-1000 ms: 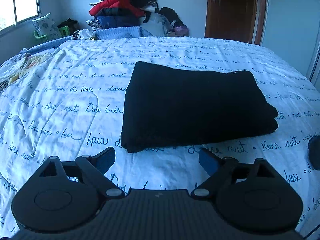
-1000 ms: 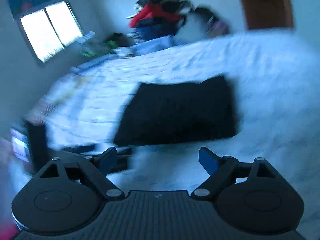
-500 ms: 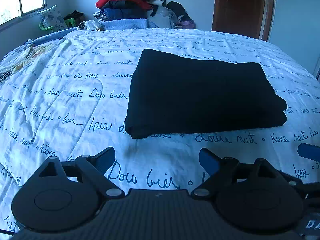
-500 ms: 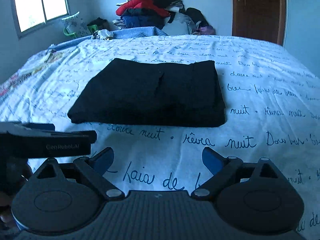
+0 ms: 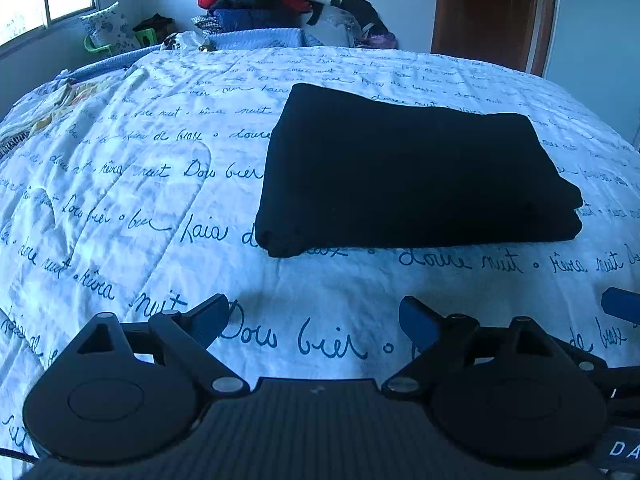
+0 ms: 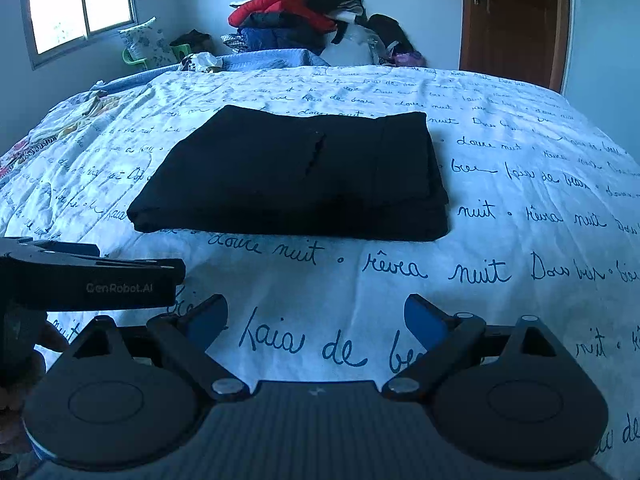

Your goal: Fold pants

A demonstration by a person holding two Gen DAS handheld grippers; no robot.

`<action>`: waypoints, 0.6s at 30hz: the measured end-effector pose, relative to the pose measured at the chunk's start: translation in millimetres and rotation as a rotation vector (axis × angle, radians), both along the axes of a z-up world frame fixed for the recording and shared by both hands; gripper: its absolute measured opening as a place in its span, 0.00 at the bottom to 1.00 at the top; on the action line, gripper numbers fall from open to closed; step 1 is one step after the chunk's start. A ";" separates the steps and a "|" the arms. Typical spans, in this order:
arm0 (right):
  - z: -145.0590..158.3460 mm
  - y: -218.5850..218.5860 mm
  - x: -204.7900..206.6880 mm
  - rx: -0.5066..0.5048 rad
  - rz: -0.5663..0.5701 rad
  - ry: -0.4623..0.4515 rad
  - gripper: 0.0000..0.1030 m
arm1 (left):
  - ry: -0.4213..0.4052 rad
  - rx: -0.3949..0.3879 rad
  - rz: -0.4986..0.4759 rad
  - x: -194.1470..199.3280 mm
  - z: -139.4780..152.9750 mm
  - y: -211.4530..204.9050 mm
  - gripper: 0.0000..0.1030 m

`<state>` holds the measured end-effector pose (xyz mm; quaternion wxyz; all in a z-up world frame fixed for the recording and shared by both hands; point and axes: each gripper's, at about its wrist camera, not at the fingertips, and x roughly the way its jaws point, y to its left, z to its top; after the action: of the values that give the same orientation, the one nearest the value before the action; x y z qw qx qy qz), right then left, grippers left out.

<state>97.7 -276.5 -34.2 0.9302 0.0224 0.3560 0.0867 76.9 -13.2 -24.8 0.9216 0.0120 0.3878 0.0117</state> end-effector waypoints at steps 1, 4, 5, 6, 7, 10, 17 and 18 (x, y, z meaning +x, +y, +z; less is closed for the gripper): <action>-0.5 0.2 0.1 -0.001 0.000 0.001 0.93 | 0.002 -0.001 0.002 -0.2 -0.8 0.3 0.90; -2.1 1.0 0.2 -0.005 0.000 0.003 0.93 | 0.006 -0.003 0.007 -0.9 -2.1 0.9 0.90; -2.8 1.2 0.3 -0.006 -0.002 0.004 0.93 | 0.007 -0.003 0.006 -1.0 -2.1 1.1 0.90; -3.1 1.4 0.1 -0.005 -0.001 0.006 0.93 | 0.008 -0.002 0.005 -1.1 -2.4 1.0 0.90; -3.5 1.4 0.5 -0.004 -0.002 0.008 0.93 | 0.009 -0.001 0.005 -1.5 -2.4 0.7 0.90; -4.7 1.5 0.9 -0.001 -0.002 0.010 0.93 | 0.009 -0.001 0.005 -1.7 -2.6 0.6 0.90; -6.1 2.9 0.3 -0.004 0.004 0.013 0.93 | 0.010 0.001 0.004 -2.9 -4.1 0.1 0.90; -6.3 2.9 0.1 -0.004 0.003 0.012 0.93 | 0.010 0.001 0.004 -3.0 -4.1 0.1 0.90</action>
<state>97.8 -273.6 -40.5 0.9280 0.0207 0.3616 0.0875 74.0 -13.1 -28.9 0.9196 0.0117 0.3925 0.0137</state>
